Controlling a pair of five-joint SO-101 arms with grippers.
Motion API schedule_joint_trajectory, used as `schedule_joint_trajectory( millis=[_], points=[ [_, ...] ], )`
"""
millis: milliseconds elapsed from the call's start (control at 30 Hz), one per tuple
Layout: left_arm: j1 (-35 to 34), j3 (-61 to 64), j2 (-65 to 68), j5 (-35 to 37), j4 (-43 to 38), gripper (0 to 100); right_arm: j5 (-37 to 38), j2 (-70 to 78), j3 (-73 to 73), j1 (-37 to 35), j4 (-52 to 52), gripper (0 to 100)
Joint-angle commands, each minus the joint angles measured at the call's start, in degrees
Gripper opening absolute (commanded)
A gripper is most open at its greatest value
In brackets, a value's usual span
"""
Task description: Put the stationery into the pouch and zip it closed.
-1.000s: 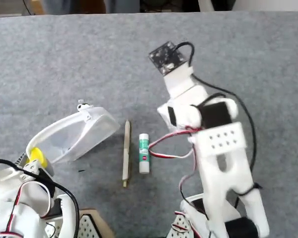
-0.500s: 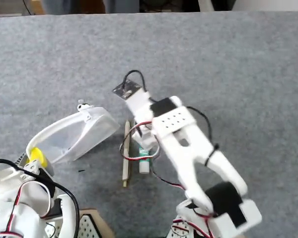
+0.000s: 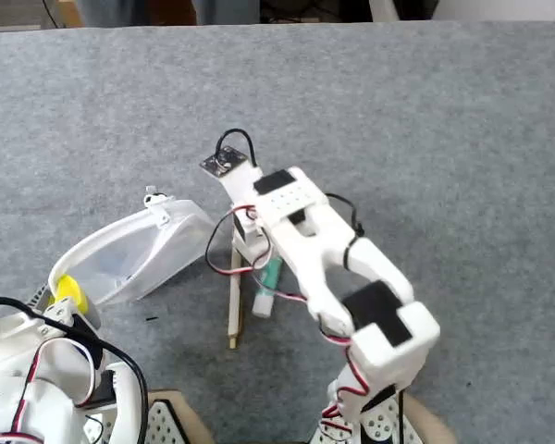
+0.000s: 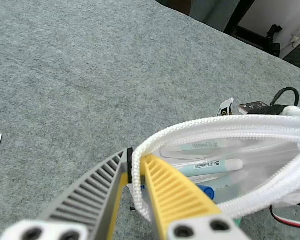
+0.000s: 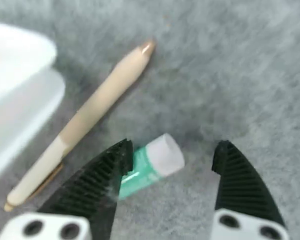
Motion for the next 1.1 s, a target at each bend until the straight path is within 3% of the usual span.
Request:
schedule_joint_trajectory(
  millis=[0, 500, 833, 1067],
  points=[
    [-0.75, 0.57, 1.49, -0.53, -0.09, 3, -2.37, 1.36, -5.23, -0.79, 0.44, 27.3],
    [-0.75, 0.57, 1.23, -0.53, -0.09, 3, -2.81, 0.22, -1.45, -2.46, 4.13, 27.2],
    [-0.75, 0.57, 1.23, -0.53, -0.09, 3, -2.64, -5.67, 1.45, 3.16, 7.38, 27.2],
    [-0.75, -0.04, 1.14, -0.53, 0.00, 3, -2.73, -5.49, 3.38, 2.20, 7.12, 27.2]
  ],
)
